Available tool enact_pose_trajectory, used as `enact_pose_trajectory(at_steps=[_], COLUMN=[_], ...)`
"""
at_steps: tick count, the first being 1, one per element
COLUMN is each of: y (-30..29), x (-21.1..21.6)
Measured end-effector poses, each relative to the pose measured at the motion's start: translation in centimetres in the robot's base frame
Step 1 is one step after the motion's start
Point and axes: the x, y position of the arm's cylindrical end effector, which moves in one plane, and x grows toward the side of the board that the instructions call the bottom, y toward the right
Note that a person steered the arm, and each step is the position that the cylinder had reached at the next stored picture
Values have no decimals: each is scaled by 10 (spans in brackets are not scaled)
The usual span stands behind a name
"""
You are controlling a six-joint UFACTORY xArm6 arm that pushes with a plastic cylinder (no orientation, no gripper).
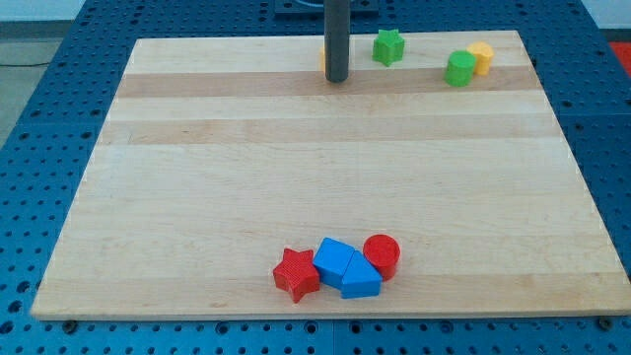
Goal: Push the yellow heart into the yellow hexagon
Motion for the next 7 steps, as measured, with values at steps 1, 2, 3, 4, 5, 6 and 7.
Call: enact_pose_trajectory(at_steps=[1,2,3,4,5,6,7], y=[0,0,0,31,95,173,257], x=[-11,-21,-17,11,37,58,52])
